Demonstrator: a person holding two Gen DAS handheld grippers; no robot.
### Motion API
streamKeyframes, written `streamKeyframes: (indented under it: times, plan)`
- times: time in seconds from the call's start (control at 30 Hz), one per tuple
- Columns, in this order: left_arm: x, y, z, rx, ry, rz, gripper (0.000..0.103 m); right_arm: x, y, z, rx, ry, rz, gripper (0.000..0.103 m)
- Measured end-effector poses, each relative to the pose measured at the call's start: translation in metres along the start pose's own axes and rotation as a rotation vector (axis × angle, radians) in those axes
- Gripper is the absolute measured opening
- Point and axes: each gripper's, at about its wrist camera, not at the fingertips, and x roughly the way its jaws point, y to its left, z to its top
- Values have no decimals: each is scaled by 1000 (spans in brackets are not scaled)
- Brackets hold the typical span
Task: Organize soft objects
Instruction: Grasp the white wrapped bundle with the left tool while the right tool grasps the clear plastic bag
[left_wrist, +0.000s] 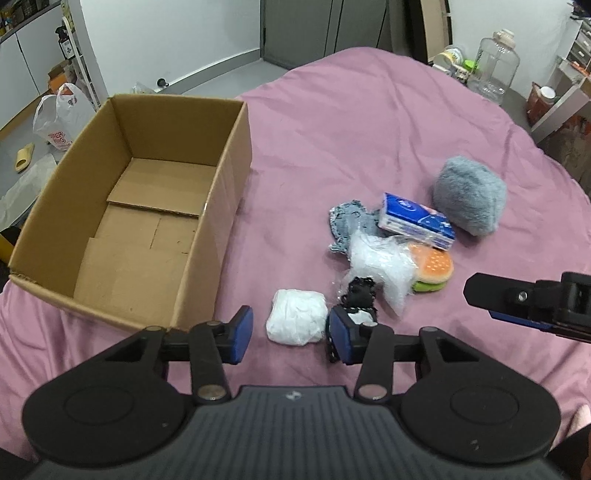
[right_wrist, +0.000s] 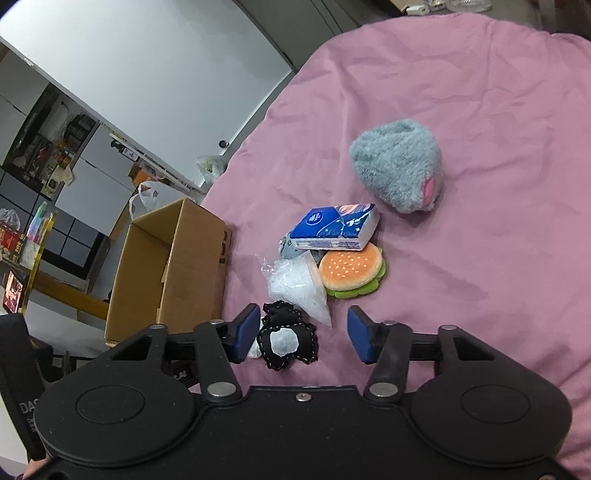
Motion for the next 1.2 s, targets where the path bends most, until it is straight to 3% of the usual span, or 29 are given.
streamKeyframes:
  times: [0.43,0.87,0.93,1.0,1.1,1.2]
  plan:
    - [48,-4,7,13,73,-12,41,39,-2,11,-14,39,11,49]
    - [72,-3,8,-1,128,-30,44,59,3,17,-42,60,-4,49]
    - [71,-3,9,-10,126,-33,43,63,5,17,-59,62,-14,47]
    - [69,-3,9,-18,122,-43,43,64,7,17,-70,61,-10,33]
    - [63,-2,9,-21,113,-53,42,62,11,14,-98,55,-22,22]
    - [55,-3,10,-25,100,-63,42,53,14,13,-110,35,-30,18]
